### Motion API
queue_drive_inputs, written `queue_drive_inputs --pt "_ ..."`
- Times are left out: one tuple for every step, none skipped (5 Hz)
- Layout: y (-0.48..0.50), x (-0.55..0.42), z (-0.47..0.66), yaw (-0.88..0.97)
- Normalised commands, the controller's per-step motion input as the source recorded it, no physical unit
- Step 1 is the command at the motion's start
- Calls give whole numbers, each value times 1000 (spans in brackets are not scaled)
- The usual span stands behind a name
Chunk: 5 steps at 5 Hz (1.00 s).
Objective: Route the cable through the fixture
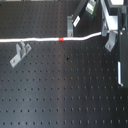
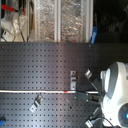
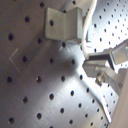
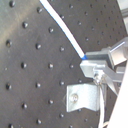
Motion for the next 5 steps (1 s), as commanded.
queue_drive_inputs --pt "366 78 246 -77" --pt "245 -12 120 -69" --pt "93 -260 -112 0" --pt "-32 -403 -253 23" --pt "-30 -388 -323 97"
